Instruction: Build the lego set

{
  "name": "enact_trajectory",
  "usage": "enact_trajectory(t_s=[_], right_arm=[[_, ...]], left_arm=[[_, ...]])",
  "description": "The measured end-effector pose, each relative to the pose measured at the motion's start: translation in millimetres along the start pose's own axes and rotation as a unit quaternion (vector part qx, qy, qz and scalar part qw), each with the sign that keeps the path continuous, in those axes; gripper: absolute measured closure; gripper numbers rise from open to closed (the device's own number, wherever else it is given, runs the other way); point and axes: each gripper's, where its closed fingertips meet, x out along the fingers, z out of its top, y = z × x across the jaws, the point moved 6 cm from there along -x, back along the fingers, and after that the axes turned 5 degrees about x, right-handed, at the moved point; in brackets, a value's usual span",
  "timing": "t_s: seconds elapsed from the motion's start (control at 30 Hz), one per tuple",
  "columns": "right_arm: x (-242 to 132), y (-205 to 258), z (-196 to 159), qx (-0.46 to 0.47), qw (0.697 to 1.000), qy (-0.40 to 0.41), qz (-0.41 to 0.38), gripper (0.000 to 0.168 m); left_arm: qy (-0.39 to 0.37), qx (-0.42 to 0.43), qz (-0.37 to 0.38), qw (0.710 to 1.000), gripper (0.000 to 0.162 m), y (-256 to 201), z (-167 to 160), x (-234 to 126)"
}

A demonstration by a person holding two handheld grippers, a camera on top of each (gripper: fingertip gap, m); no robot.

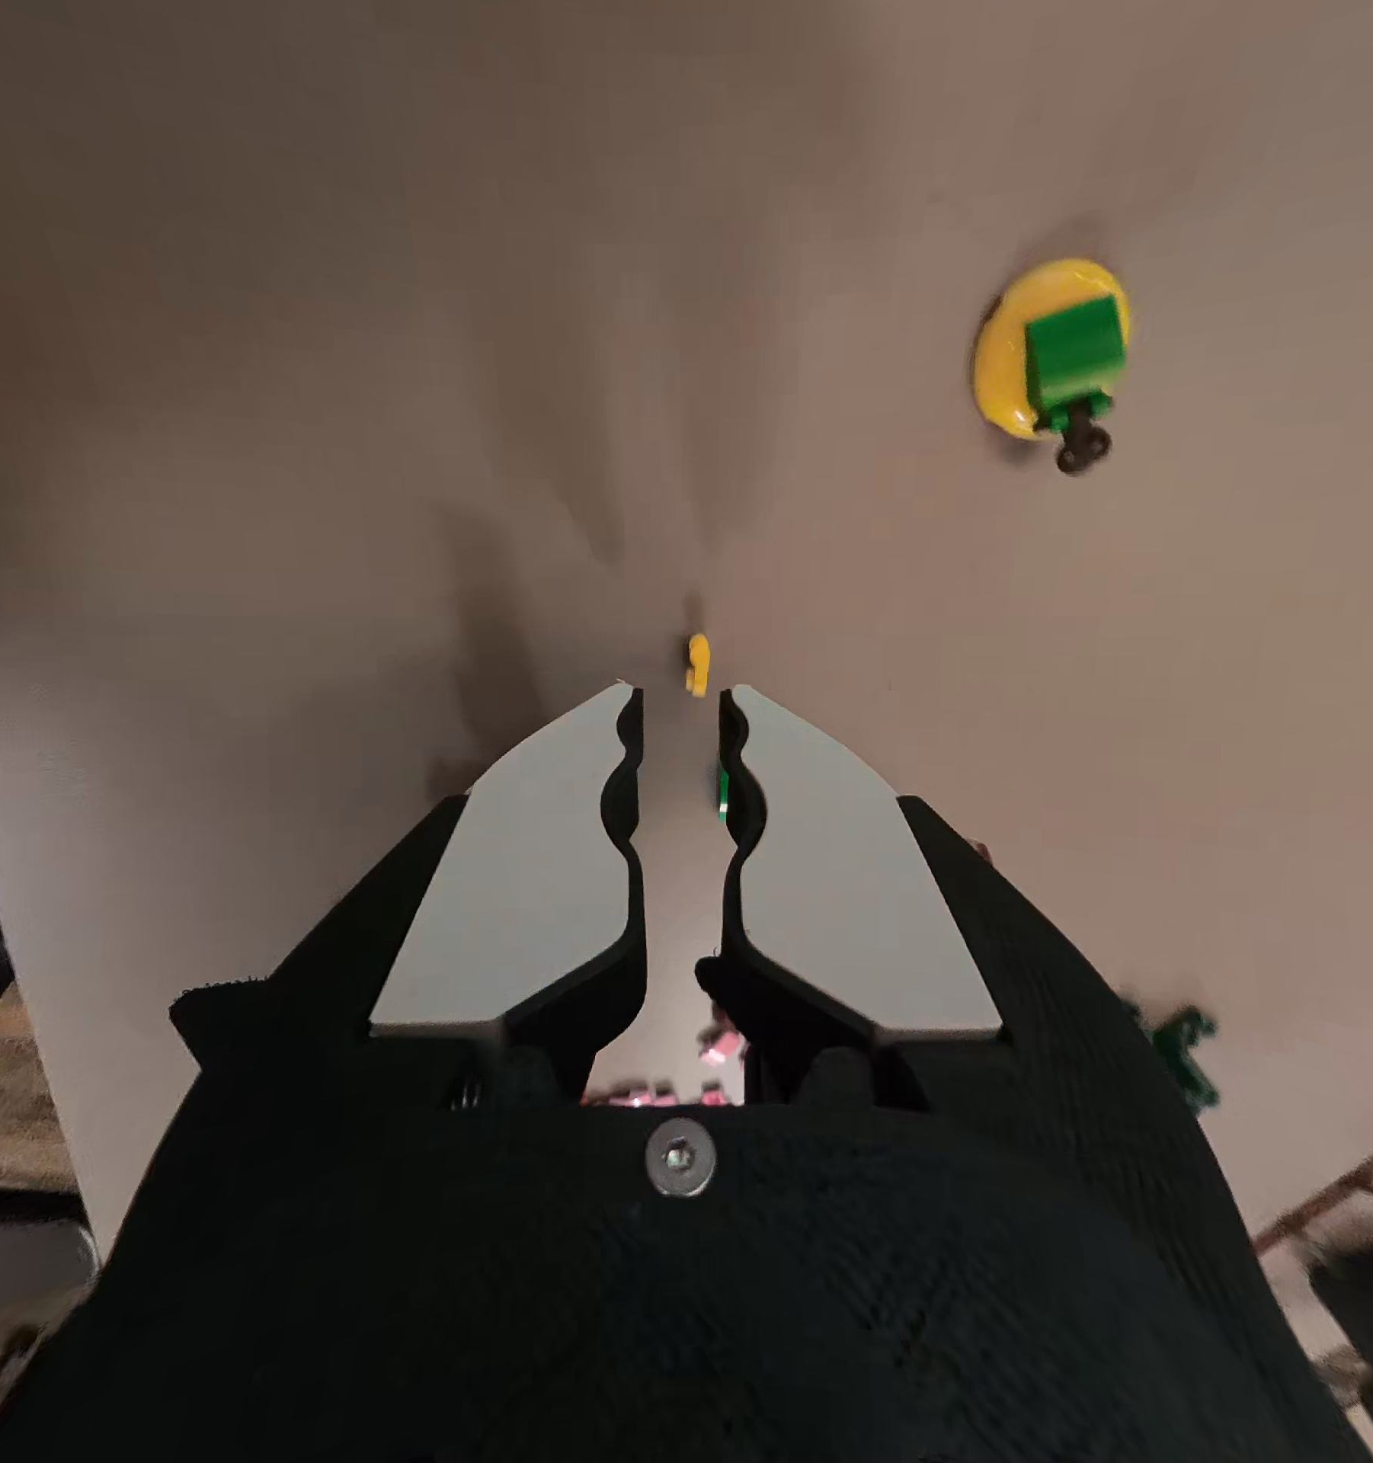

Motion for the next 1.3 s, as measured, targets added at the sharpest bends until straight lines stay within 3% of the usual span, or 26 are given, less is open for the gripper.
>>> enact_trajectory(t_s=[0.33,0.5,0.6,0.7,0.77,0.83,1.03,1.3], right_arm=[[11,-15,3,-0.028,0.997,0.058,0.043,0.168],[13,-22,1,0.006,0.981,0.094,0.17,0.168],[16,-27,1,0.011,0.973,0.116,0.201,0.168],[12,-29,5,-0.006,0.979,0.099,0.18,0.168],[9,-26,9,-0.032,0.986,0.073,0.147,0.153],[7,-19,10,-0.062,0.989,0.057,0.124,0.149],[12,-16,7,-0.097,0.992,0.051,0.066,0.163],[14,-24,7,-0.076,0.99,0.045,0.109,0.168]], left_arm=[[0.008,-0.004,0.014,1.0,0.145,5,-5,-4],[-0.001,0.007,0.016,1.0,0.145,5,2,-3],[0.0,0.007,0.015,1.0,0.145,5,2,-3],[0.003,0.005,0.016,1.0,0.145,6,1,-5],[0.005,0.002,0.018,1.0,0.145,8,-1,-7],[0.005,-0.002,0.02,1.0,0.145,9,-2,-8],[0.005,-0.002,0.018,1.0,0.145,8,-2,-7],[0.009,-0.006,0.022,1.0,0.145,10,-4,-9]])
